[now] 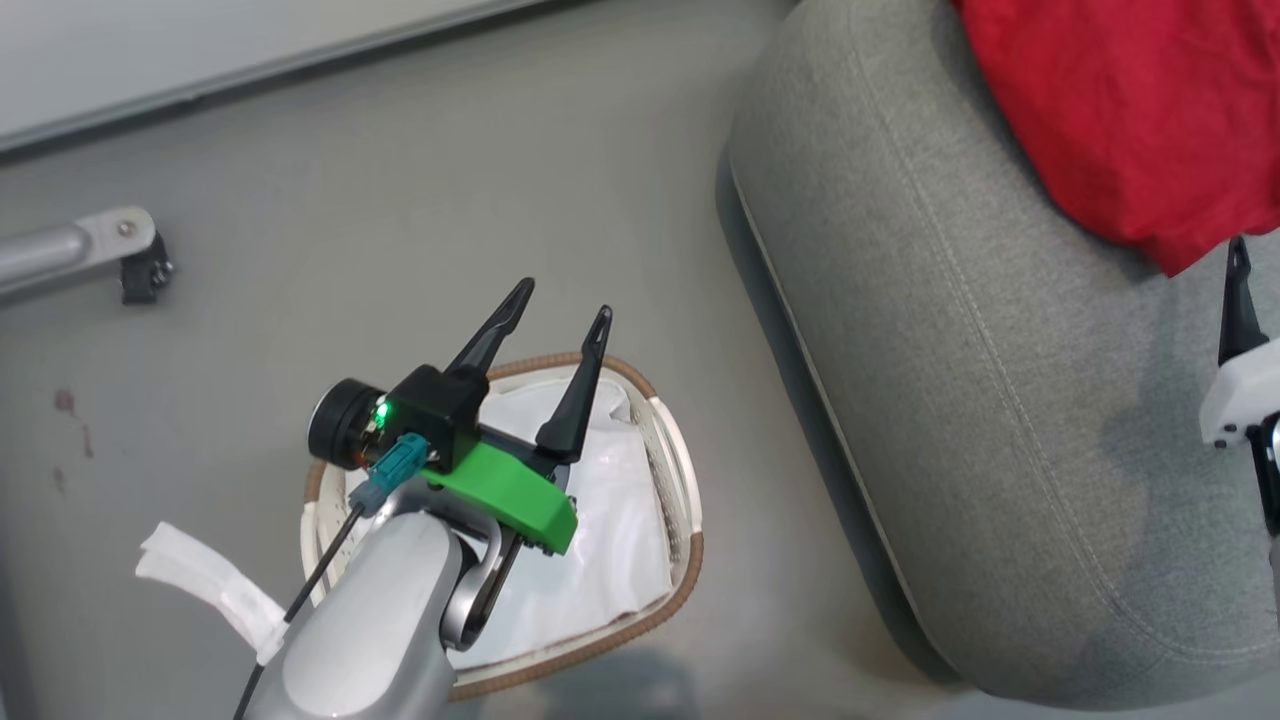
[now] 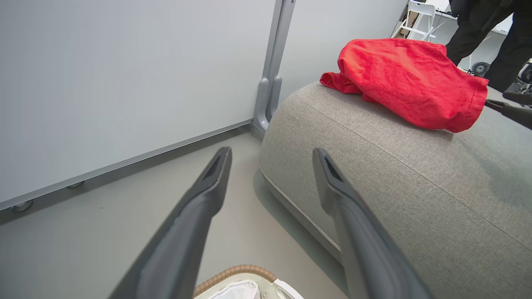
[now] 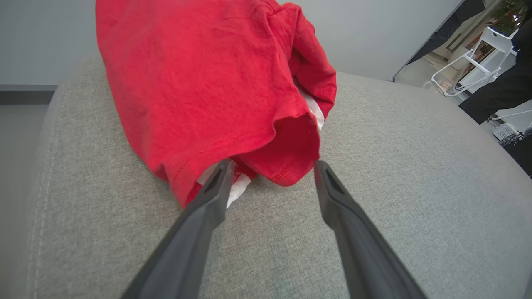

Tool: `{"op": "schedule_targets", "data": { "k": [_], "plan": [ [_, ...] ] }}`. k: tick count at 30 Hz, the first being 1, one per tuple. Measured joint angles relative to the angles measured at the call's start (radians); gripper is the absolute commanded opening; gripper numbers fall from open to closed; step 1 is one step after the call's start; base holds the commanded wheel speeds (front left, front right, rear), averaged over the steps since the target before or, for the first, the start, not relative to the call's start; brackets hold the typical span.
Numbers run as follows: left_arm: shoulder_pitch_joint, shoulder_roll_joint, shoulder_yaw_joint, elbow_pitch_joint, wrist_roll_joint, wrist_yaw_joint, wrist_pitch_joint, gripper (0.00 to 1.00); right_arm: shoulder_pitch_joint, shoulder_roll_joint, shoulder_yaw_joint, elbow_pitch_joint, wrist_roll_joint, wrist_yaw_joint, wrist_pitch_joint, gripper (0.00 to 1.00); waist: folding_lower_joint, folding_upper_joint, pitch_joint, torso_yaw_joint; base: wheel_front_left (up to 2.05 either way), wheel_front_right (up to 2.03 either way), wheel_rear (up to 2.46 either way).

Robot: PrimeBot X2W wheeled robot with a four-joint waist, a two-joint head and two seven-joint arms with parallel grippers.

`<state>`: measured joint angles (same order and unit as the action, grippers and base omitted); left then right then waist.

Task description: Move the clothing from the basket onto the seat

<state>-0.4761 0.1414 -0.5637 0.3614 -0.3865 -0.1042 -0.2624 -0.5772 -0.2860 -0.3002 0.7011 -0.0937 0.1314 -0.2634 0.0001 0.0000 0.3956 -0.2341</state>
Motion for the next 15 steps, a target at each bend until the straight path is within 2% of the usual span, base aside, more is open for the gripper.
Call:
{"op": "schedule_targets", "data": {
  "k": [10,15],
  "plan": [
    [0.102,-0.034,0.123,-0.003,-0.005,-0.001,0.000,1.00,0.049,-0.048,0.058,-0.082,0.014,0.000,0.000,1.00,0.0000,0.0000,-0.134,0.029,0.00,0.00,0.00],
    [0.152,-0.054,0.195,-0.007,0.004,-0.001,-0.001,1.00,0.037,-0.040,0.091,-0.117,0.015,0.000,0.000,1.00,-0.0001,0.0000,-0.193,0.060,0.00,0.00,0.00]
  ]
}}
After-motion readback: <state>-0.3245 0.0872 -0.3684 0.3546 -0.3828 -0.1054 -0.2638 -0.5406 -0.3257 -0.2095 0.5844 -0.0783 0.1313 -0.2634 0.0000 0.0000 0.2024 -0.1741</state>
